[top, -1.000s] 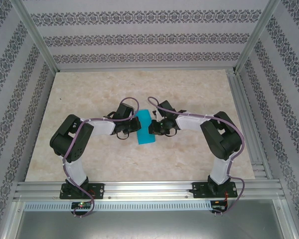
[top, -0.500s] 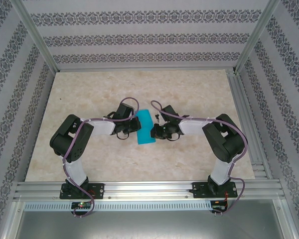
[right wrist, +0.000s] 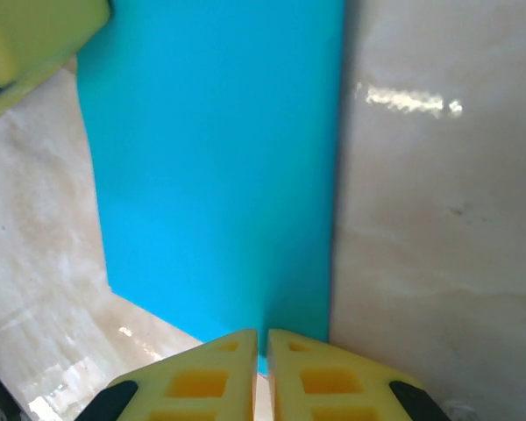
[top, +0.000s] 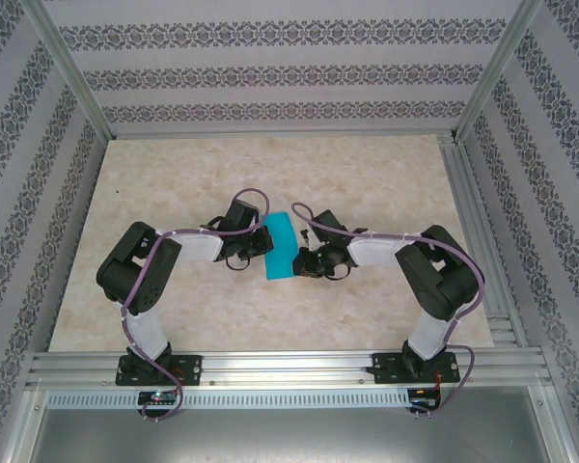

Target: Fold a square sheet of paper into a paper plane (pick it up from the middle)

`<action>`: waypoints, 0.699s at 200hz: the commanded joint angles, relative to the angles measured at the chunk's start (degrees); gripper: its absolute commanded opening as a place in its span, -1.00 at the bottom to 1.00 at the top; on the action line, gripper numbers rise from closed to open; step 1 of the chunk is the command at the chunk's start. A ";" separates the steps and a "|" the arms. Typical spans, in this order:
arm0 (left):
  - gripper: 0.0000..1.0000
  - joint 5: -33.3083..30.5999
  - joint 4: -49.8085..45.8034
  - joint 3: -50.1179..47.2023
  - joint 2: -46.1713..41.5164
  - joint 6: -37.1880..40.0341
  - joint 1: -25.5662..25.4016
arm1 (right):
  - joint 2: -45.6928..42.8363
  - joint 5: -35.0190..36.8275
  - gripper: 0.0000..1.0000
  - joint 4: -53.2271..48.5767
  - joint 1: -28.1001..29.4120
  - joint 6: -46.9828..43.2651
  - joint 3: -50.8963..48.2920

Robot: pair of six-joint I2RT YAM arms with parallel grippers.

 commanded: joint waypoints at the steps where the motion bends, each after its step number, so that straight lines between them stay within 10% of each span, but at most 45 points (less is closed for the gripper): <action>1: -0.89 -4.54 -6.93 -2.95 2.53 0.65 -0.38 | -1.08 0.32 -0.73 -2.94 0.26 -1.29 -0.27; 46: -0.89 -4.51 -7.28 -2.86 2.24 0.89 -0.35 | -7.32 3.14 -0.70 1.14 -2.46 -0.35 5.13; 140: -0.90 -4.28 -7.81 -2.48 2.39 1.22 -0.45 | 12.72 2.46 -0.71 7.33 -3.95 0.69 20.28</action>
